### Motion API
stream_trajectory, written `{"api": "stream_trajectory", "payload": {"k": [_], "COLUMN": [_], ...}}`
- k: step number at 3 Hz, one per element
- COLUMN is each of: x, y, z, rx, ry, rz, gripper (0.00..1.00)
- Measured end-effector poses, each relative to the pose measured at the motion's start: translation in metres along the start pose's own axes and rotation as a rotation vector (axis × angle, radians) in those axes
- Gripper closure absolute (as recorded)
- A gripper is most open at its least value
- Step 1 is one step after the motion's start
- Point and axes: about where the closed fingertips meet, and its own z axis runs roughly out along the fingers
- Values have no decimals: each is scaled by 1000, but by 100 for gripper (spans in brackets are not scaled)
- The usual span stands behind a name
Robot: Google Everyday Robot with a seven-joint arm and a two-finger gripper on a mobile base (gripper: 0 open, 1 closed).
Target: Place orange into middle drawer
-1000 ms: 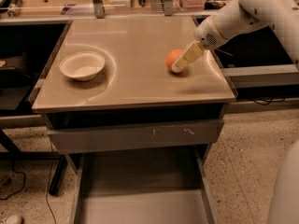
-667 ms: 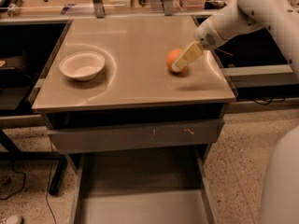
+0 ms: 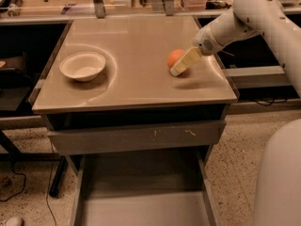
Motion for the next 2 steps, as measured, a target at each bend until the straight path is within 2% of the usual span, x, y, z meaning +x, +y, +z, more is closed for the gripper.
{"api": "stream_trajectory", "payload": {"k": [2], "x": [9], "y": [1], "z": [8], "rx": [-12], "ry": [22], "rz": [27], "gripper": [0]}}
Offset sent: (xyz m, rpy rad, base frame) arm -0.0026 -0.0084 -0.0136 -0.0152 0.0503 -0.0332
